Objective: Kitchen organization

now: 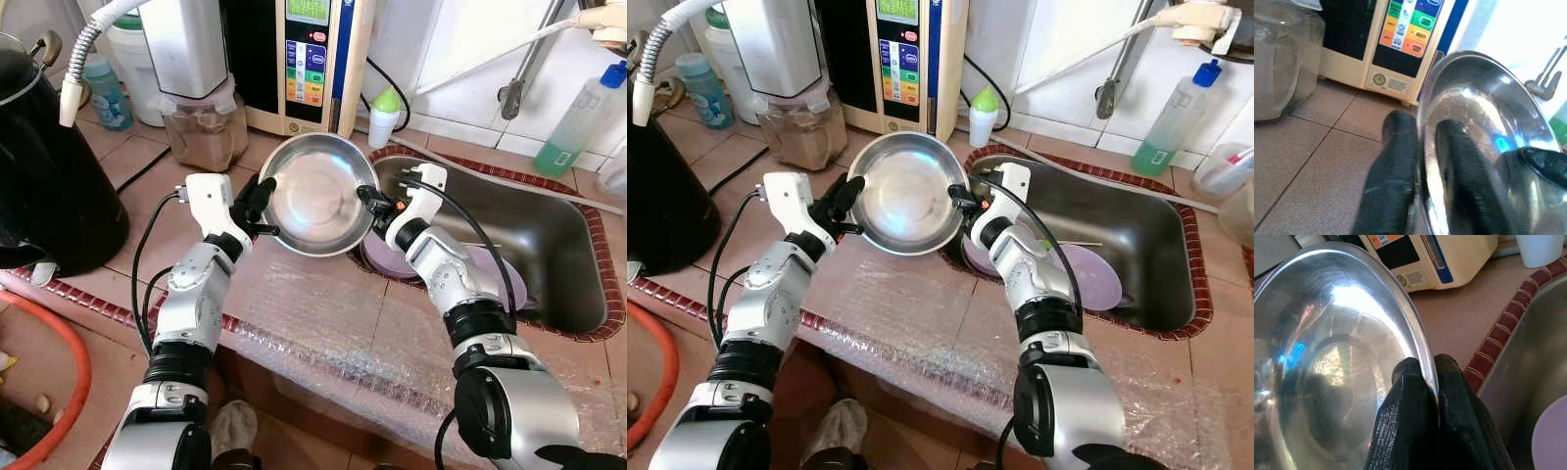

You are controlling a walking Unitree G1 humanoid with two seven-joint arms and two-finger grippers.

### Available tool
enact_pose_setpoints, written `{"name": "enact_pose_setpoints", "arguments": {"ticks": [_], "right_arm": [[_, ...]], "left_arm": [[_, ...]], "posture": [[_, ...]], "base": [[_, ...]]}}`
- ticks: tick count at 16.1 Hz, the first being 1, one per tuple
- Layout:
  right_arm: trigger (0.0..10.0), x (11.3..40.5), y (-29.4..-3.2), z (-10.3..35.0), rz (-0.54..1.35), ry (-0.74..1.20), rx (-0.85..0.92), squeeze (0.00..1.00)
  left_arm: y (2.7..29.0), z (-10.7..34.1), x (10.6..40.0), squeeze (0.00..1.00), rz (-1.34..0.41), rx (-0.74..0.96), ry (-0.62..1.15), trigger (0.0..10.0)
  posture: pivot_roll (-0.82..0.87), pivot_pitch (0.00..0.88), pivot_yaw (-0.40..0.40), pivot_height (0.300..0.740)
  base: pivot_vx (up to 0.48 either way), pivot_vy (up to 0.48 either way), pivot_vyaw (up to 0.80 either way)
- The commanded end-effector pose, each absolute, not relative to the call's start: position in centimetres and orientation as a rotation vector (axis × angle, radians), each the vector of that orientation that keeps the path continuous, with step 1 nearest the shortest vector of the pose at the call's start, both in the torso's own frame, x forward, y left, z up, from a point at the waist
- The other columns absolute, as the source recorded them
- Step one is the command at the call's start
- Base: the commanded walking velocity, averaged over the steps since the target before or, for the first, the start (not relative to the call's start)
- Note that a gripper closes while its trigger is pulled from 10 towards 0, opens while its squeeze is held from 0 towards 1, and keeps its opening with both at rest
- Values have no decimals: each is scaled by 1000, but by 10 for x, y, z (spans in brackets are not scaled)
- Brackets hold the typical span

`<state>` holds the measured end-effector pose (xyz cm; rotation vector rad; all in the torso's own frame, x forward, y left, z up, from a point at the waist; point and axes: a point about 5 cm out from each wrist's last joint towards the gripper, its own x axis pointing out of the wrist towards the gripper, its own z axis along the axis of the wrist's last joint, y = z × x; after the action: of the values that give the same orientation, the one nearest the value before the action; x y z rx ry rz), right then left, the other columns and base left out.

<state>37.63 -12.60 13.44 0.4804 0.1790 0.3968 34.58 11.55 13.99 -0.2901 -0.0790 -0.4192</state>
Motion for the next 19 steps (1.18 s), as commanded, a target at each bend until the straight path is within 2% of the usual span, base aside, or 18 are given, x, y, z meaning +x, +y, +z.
{"name": "enact_pose_setpoints", "arguments": {"ticks": [1,8,9,13,16,18,19], "right_arm": [[0,381,-136,140,308,145,491,0],[0,385,-179,149,7,17,565,0],[0,382,-198,147,-118,3,516,0],[0,363,-238,117,-390,112,370,0],[0,352,-241,92,-451,231,305,0],[7216,346,-237,79,-464,282,305,0],[9216,344,-236,75,-468,292,296,439]], "left_arm": [[102,154,346,1000,-487,-231,-132,10000],[106,149,345,1000,-469,-179,-122,10000],[109,147,344,1000,-449,-163,-111,10000],[114,125,327,1000,-438,-117,-49,10000],[112,108,311,1000,-459,-72,-1,10000],[110,101,304,1000,-459,-48,12,10000],[108,100,300,1000,-461,-45,12,10000]], "posture": [[-33,0,-19,740],[-24,0,-18,740],[-26,0,-17,740],[-25,0,-12,740],[-16,0,-10,740],[-8,0,-10,740],[-4,0,-12,740]], "base": [[0,0,0],[0,0,0],[0,0,0],[0,0,0],[0,0,0],[0,0,0],[0,0,0]]}}
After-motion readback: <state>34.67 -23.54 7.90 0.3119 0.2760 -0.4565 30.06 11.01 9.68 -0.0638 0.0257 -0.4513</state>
